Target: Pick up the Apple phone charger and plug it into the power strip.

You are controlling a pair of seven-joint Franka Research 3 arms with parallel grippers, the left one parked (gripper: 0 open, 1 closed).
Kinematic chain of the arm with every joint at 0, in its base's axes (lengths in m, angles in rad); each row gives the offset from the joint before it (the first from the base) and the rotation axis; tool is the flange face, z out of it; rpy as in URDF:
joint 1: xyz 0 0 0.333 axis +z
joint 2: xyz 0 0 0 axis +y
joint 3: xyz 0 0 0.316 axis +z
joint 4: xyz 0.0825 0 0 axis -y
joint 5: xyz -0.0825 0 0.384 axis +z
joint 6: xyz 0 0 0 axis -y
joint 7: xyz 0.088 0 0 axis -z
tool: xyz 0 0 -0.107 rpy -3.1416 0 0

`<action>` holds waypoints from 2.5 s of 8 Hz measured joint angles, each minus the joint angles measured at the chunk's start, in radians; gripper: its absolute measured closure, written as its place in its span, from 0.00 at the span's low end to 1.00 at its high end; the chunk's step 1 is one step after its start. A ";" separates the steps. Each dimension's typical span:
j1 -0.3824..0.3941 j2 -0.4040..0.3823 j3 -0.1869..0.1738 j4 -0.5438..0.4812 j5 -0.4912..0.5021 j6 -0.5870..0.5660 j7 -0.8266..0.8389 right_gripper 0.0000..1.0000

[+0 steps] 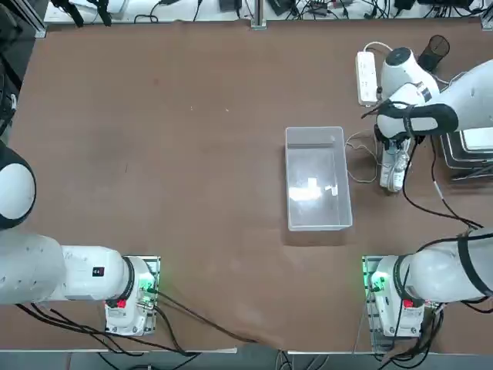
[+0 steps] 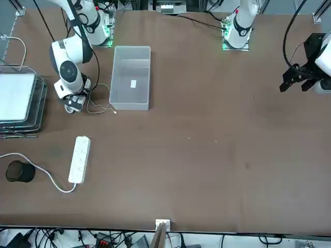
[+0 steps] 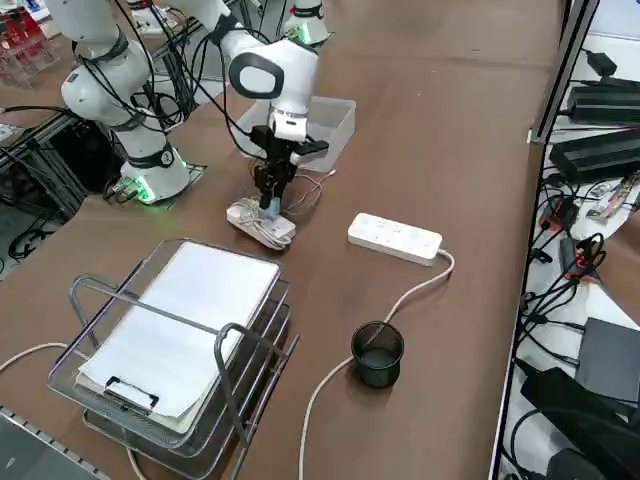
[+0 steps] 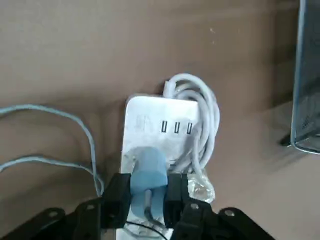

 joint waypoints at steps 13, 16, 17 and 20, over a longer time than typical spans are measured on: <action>-0.010 0.269 0.006 0.668 0.435 -0.206 -0.300 0.63; -0.036 0.358 0.005 0.745 0.476 -0.193 -0.335 0.63; -0.036 0.375 0.005 0.747 0.476 -0.176 -0.346 0.63; -0.037 0.412 0.004 0.749 0.476 -0.137 -0.374 0.63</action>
